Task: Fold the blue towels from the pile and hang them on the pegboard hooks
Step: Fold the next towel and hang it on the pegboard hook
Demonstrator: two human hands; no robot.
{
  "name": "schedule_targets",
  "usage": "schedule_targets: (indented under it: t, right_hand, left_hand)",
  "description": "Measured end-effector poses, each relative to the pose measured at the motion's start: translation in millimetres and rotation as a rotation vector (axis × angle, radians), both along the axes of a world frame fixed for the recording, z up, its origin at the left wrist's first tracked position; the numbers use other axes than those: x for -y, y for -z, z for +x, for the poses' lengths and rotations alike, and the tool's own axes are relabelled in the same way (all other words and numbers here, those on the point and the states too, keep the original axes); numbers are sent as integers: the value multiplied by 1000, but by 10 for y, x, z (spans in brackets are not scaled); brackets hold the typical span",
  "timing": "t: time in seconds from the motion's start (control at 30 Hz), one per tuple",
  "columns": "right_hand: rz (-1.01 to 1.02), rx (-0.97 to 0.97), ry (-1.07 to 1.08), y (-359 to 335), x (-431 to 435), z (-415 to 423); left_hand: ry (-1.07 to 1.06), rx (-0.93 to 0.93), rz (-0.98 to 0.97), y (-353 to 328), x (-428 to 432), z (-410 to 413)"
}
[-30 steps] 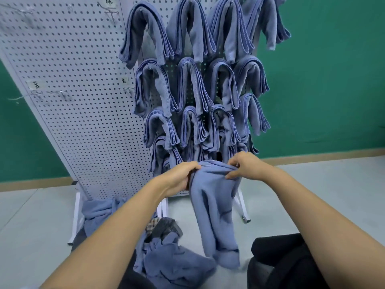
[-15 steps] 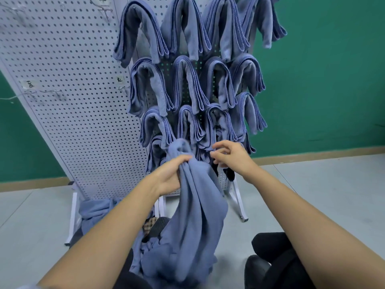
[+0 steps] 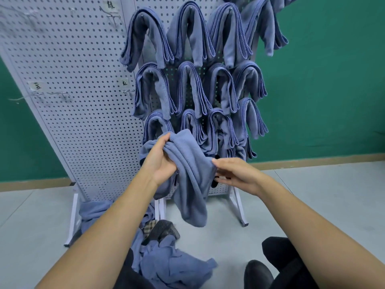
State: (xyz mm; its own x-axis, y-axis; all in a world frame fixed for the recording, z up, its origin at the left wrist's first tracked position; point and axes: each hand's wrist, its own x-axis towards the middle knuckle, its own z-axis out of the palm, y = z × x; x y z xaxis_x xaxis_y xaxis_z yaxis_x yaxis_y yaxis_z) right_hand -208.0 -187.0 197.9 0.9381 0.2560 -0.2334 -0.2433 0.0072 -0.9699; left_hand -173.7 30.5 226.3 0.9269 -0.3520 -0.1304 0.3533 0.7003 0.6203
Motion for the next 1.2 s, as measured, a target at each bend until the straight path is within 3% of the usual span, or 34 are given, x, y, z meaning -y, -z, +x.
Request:
schedule_targets:
  t: [0.2, 0.33, 0.53, 0.77, 1.0, 1.2]
  right_hand:
    - [146, 184, 268, -106, 69, 102]
    - [214, 182, 411, -150, 196, 112]
    - [237, 181, 519, -150, 373, 96]
    - [230, 174, 573, -156, 474, 44]
    - [89, 213, 520, -142, 565, 65]
    - [21, 186, 593, -107, 583, 71]
  left_hand:
    - [-10, -8, 288, 29, -205, 36]
    - [109, -44, 544, 80, -448, 30]
    - [94, -90, 596, 73, -630, -28]
    - [-90, -142, 625, 67, -695, 7]
    - [-141, 20, 812, 75, -702, 39]
    - [-287, 21, 902, 134, -712, 75]
